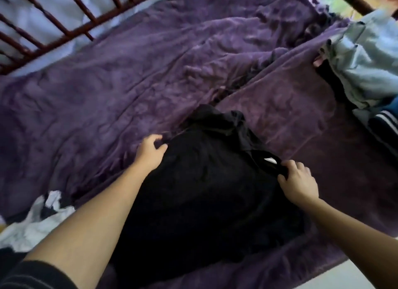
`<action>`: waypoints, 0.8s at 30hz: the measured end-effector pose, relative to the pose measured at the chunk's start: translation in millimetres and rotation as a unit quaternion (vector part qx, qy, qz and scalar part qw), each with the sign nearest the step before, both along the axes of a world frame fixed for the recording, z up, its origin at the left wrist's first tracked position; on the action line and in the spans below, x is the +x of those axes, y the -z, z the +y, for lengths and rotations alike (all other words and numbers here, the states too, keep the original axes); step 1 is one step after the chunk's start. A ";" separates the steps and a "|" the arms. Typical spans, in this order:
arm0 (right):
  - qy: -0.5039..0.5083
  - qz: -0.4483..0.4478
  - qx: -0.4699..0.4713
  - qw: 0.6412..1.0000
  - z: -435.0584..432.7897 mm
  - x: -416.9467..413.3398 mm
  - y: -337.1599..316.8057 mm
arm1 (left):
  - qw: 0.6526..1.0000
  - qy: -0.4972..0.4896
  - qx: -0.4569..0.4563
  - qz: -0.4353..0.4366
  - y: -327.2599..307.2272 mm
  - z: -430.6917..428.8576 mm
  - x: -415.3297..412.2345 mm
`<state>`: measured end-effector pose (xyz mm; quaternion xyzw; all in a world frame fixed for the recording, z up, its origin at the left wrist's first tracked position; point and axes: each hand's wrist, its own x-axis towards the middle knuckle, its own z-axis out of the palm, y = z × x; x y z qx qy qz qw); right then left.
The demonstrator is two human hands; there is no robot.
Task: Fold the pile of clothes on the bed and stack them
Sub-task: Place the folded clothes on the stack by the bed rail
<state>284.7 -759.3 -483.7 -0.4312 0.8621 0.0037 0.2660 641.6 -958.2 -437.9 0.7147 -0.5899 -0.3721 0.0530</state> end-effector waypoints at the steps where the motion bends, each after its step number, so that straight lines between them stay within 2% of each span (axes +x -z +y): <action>1: -0.031 -0.011 -0.017 0.999 -18.0 14.5 -1.7 | 0.999 -0.016 0.024 -0.034 4.5 10.1 27.3; 6: -0.213 -0.047 -0.079 0.973 -121.2 94.9 8.3 | 0.978 -0.072 0.126 -0.150 40.3 48.3 134.1; 10: -0.252 -0.022 -0.157 0.955 -211.5 141.2 35.6 | 0.970 -0.081 0.080 -0.213 79.1 51.4 186.4; 12: -0.222 0.012 -0.136 0.966 -247.1 149.7 48.8 | 0.966 -0.065 0.059 -0.242 96.1 47.6 204.1; 16: -0.129 0.078 -0.013 0.988 -273.1 137.5 65.0 | 0.961 -0.041 0.039 -0.272 114.8 36.1 223.4; 18: -0.098 0.073 -0.051 0.991 -278.0 127.8 63.3 | 0.961 -0.062 -0.042 -0.266 111.2 23.7 226.6; 21: -0.036 0.056 -0.171 0.983 -295.0 120.6 54.2 | 0.945 -0.109 -0.161 -0.263 95.9 -9.5 230.1; 24: 0.066 -0.001 -0.211 0.975 -316.8 111.7 52.8 | 0.938 -0.115 -0.185 -0.271 89.0 -38.5 230.0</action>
